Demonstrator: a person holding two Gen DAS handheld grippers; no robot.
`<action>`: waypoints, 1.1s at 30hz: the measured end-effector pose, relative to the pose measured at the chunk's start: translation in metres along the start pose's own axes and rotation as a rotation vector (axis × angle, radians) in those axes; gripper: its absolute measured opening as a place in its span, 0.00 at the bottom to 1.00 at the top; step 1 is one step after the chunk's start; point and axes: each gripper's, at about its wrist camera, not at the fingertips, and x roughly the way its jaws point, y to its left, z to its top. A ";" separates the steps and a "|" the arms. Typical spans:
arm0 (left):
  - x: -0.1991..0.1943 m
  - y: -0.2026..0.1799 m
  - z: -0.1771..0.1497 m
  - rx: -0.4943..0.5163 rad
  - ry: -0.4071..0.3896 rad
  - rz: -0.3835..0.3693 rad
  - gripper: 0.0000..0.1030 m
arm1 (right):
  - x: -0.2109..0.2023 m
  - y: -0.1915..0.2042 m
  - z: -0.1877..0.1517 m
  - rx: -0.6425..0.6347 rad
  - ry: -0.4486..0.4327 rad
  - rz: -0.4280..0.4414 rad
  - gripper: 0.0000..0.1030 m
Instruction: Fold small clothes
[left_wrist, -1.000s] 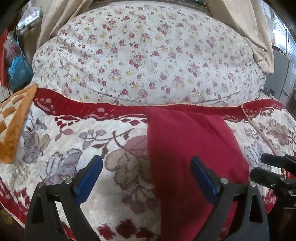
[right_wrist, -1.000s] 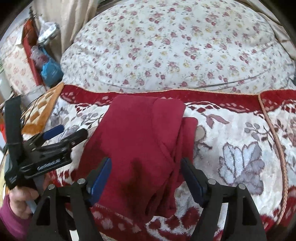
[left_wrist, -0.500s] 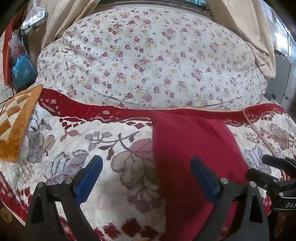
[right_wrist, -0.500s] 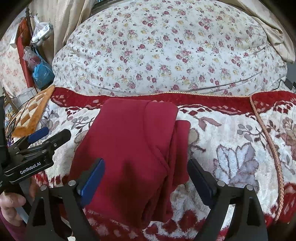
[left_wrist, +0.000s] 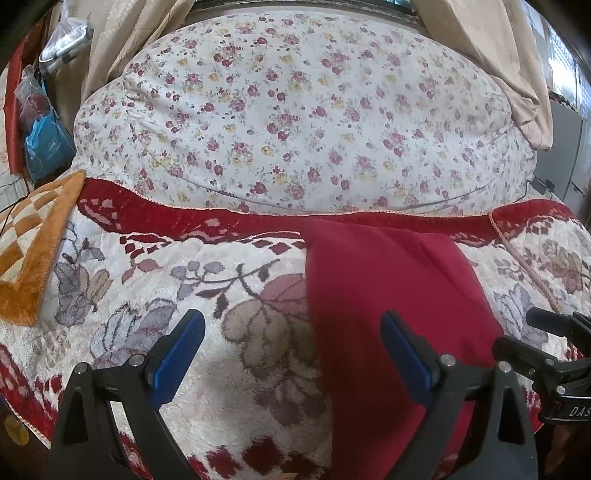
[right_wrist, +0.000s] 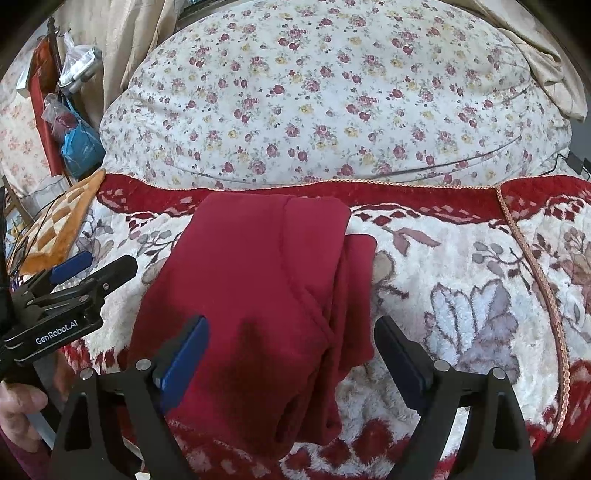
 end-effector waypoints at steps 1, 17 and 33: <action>0.000 0.000 0.000 0.000 0.000 0.000 0.92 | 0.000 0.000 0.000 -0.001 0.000 -0.002 0.91; 0.005 0.002 -0.002 -0.004 0.013 0.007 0.92 | 0.007 0.001 -0.001 -0.010 0.029 -0.007 0.91; 0.010 -0.003 -0.002 -0.003 0.027 0.012 0.92 | 0.014 -0.004 -0.001 -0.001 0.042 -0.016 0.91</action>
